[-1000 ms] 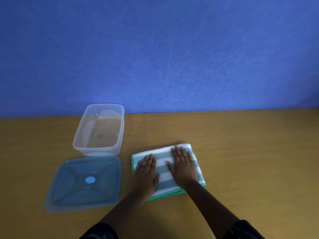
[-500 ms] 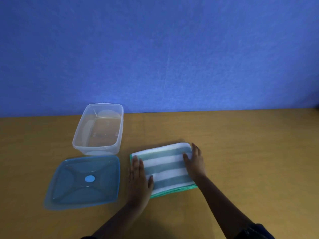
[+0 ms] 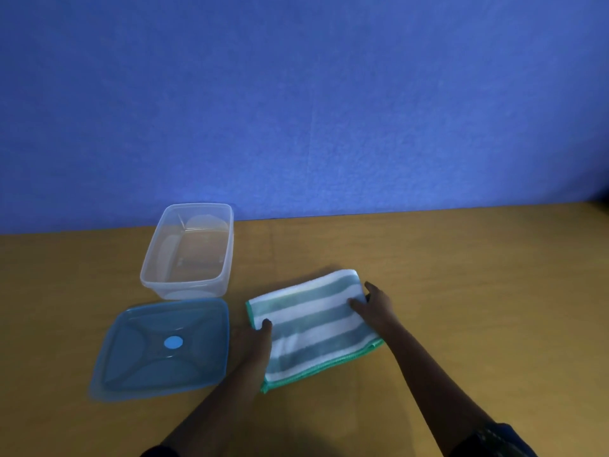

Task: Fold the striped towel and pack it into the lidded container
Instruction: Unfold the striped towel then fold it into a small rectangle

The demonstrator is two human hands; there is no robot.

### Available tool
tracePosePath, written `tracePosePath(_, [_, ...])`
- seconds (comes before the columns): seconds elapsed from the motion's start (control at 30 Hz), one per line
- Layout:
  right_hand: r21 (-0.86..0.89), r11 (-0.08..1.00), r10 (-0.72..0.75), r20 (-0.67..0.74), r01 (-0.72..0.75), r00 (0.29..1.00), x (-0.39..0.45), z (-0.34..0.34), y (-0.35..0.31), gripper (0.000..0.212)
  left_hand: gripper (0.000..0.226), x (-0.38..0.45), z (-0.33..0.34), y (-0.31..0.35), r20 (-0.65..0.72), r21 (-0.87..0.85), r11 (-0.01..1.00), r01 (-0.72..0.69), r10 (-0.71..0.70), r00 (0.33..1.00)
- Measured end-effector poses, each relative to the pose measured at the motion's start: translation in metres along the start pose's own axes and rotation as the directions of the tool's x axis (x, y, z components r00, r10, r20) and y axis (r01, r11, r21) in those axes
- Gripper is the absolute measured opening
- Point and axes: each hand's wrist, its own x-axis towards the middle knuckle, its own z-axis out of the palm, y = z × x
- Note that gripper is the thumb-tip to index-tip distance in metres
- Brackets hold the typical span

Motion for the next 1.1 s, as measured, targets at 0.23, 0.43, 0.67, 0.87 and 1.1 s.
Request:
tracePosePath(0.23, [-0.019,0.989,-0.149,-0.021,0.149,0.989,-0.010,0.000,-0.021,0.067,0.048,0.004,-0.005,-0.004,0.099,-0.203,0.979,0.004,0.016,0.995])
tracePosePath(0.43, [-0.173,0.935,-0.310,0.027,0.310,0.950,-0.026,0.017,-0.033,0.072,0.042,-0.002,-0.006,-0.006,0.084,-0.215,0.975,-0.060,0.080,0.993])
tracePosePath(0.67, [-0.198,0.916,-0.360,-0.018,0.350,0.933,-0.036,0.037,-0.033,0.073,0.034,-0.005,-0.010,-0.005,0.048,-0.334,0.921,-0.202,0.231,0.972])
tracePosePath(0.87, [0.198,0.977,0.064,0.079,-0.079,0.995,-0.020,0.016,-0.024,0.076,0.027,-0.005,-0.011,-0.005,-0.066,-0.333,0.928,-0.164,0.150,0.986])
tracePosePath(1.1, [0.645,0.762,-0.016,0.112,-0.061,0.994,-0.016,-0.018,-0.007,0.013,0.036,-0.002,-0.018,0.008,-0.150,-0.366,0.887,-0.283,0.244,0.958])
